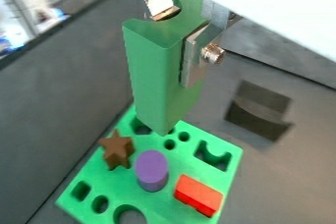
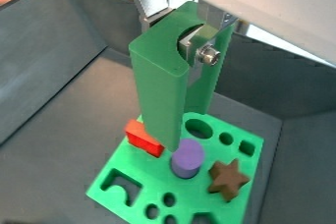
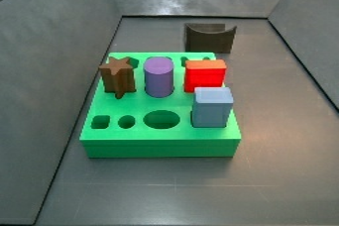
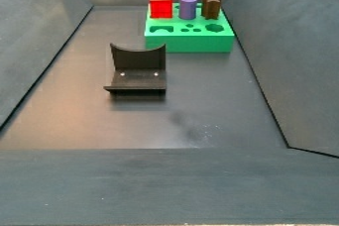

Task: Pick up the arch object. Move up. Move to above the board. Insert the arch object.
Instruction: Insert the arch object.

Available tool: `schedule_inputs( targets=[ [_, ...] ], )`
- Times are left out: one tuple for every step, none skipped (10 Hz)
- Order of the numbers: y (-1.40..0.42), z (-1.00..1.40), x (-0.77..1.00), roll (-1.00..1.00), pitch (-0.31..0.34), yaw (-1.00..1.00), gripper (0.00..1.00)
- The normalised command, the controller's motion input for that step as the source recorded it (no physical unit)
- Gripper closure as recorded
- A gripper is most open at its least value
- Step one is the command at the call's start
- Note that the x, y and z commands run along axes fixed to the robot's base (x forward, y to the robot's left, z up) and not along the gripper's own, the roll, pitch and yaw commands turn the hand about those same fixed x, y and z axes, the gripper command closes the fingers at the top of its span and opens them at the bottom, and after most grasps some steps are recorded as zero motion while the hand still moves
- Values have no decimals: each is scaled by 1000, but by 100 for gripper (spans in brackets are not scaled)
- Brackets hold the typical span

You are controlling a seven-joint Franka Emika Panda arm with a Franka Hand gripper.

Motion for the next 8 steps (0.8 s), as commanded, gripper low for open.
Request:
schedule_inputs(
  targets=[
    [203, -191, 494, 0, -26, -749, 100],
    [203, -280, 494, 1, 0, -749, 100],
    [197, -323, 483, 1, 0, -757, 100],
    [186, -309, 463, 0, 0, -771, 100],
    [166, -309, 437, 0, -6, -794, 100],
    [111, -346, 297, 0, -19, -886, 100],
    [74, -406, 160, 0, -21, -980, 100],
    [63, -371, 134, 0, -46, -1000, 100]
  ],
)
